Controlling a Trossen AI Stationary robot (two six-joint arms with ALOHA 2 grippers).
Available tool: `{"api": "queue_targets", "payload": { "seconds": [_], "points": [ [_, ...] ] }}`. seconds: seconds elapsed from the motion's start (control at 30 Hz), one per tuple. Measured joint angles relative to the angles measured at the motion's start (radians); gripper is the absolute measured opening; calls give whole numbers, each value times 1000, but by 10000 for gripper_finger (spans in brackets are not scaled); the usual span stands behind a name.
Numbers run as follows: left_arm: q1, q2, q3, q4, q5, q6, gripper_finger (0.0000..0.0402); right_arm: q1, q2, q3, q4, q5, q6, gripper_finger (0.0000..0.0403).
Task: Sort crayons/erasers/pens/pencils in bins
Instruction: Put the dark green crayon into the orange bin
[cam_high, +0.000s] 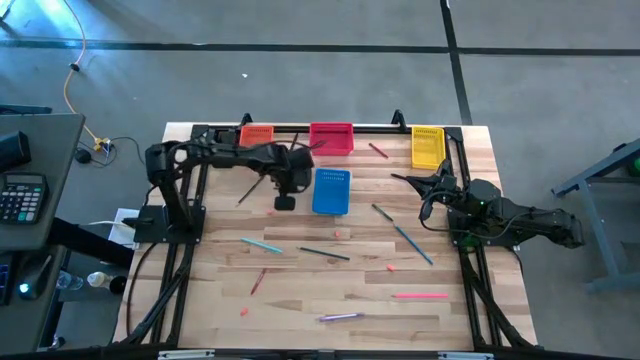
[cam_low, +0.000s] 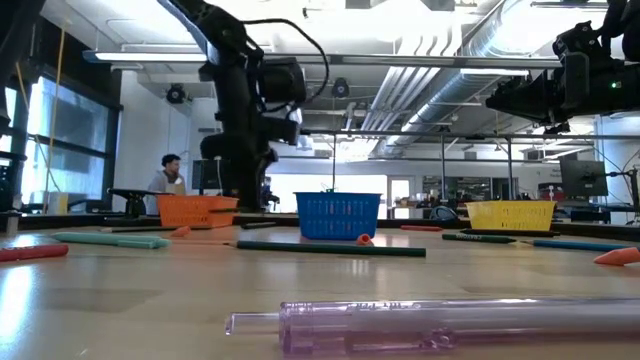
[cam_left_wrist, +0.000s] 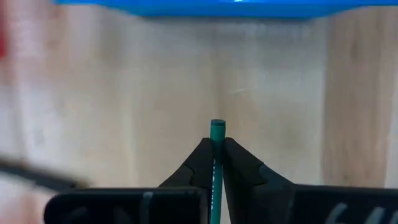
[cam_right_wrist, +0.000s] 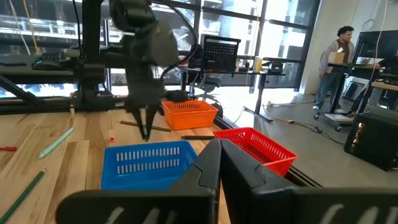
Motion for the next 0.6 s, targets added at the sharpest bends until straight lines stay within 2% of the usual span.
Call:
{"api": "queue_targets", "payload": {
  "seconds": [0.3,0.5,0.6],
  "points": [
    [71,-161,39,-77,-55,-222,5,0,0,0,0,0,0,2],
    [203,-250,39,-118,-158,-362,5,0,0,0,0,0,0,2],
    [292,-264,39,-104,-164,-371,5,0,0,0,0,0,0,2]
  ]
}}
